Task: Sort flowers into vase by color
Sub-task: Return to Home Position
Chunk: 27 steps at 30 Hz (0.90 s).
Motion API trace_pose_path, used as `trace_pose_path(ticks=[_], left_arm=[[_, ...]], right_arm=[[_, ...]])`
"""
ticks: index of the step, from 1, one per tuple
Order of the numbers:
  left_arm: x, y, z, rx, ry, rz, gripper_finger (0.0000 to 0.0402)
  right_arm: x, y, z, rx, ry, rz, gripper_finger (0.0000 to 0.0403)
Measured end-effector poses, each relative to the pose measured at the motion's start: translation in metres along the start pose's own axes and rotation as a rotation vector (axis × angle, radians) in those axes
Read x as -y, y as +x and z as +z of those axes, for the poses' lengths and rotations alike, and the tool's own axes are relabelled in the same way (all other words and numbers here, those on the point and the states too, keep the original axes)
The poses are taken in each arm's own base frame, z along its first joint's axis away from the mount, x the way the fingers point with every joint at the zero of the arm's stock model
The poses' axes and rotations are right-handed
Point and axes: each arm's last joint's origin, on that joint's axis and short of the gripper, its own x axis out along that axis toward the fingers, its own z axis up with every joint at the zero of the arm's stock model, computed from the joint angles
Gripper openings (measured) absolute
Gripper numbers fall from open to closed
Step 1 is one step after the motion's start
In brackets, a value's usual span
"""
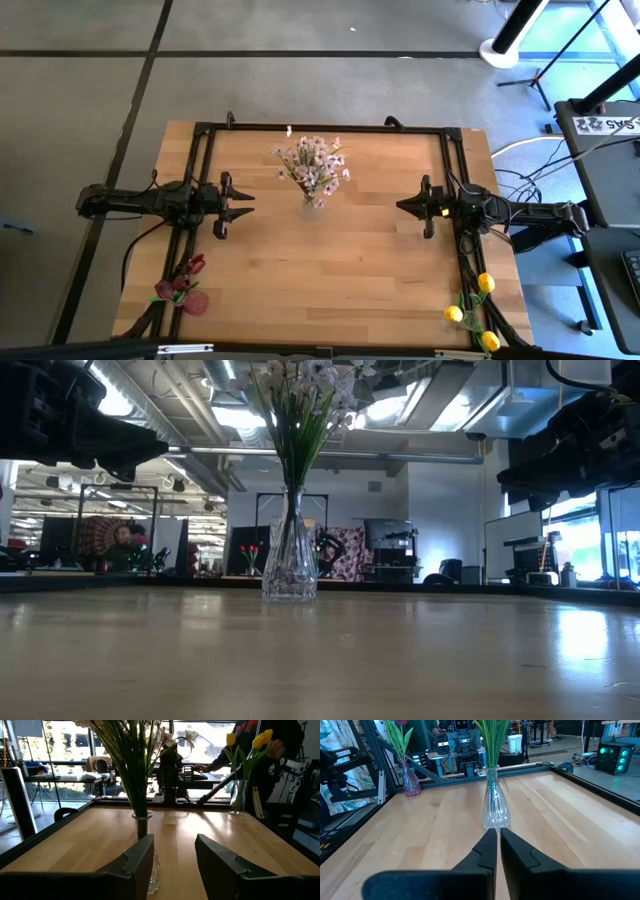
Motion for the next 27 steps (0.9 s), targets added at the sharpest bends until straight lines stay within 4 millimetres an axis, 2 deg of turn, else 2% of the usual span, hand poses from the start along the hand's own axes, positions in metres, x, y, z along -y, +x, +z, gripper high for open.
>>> trace_pose_path(ticks=[9, 17, 27], left_arm=[[0.000, 0.000, 0.000, 0.000, 0.000, 0.000, 0.0143], [0.000, 0.000, 0.000, 0.001, 0.000, 0.000, 0.0143], [0.000, 0.000, 0.000, 0.001, 0.000, 0.003, 0.0143]], right_arm=[[-0.001, -0.002, 0.000, 0.010, -0.001, 0.003, 0.0024], [-0.005, -0.009, 0.009, 0.123, -0.004, 0.029, 0.0024], [-0.014, -0.010, 0.007, 0.110, -0.007, 0.116, 0.0024]])
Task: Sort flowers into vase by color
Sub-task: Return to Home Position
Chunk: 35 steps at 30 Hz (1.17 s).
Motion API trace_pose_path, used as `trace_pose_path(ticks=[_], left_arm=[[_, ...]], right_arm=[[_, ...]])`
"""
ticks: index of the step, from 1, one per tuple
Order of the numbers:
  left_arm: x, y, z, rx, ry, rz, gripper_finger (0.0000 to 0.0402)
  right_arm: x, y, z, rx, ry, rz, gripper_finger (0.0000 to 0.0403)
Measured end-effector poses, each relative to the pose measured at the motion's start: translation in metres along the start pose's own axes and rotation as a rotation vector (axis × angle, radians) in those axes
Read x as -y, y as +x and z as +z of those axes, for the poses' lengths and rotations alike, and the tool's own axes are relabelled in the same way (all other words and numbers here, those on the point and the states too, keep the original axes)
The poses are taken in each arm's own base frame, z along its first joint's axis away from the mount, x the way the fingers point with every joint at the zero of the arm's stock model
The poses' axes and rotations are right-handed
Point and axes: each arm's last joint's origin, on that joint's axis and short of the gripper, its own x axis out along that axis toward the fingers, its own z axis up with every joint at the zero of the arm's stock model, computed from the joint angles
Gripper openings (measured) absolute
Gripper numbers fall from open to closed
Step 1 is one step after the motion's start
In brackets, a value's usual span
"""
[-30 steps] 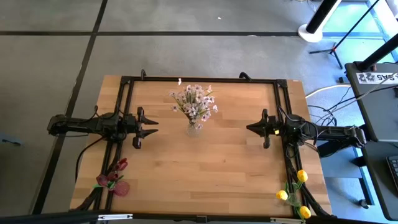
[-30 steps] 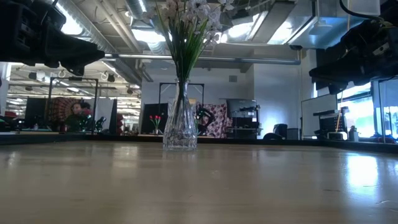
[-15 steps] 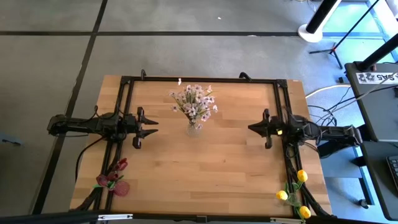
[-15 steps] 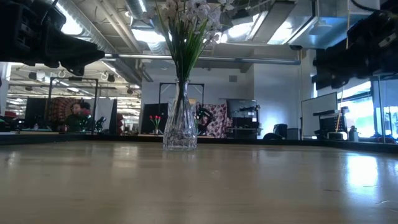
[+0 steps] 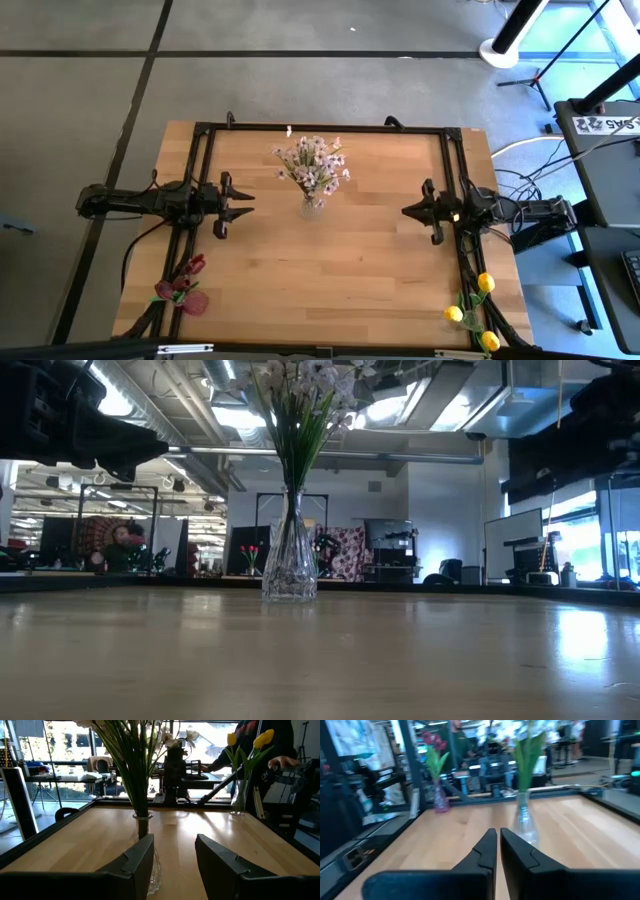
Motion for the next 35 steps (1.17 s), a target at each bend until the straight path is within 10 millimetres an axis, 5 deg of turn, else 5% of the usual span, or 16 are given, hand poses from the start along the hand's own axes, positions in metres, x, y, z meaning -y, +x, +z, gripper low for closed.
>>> trace_pose_path(ticks=[12, 35], left_arm=[[0.000, 0.000, 0.000, 0.000, 0.000, 0.000, 0.0143], [0.000, 0.000, 0.000, 0.000, 0.000, 0.000, 0.0143]], right_arm=[[-0.012, -0.001, -0.001, -0.016, 0.003, 0.133, 0.0024], [0.020, -0.002, 0.002, 0.018, -0.006, -0.194, 0.0024]])
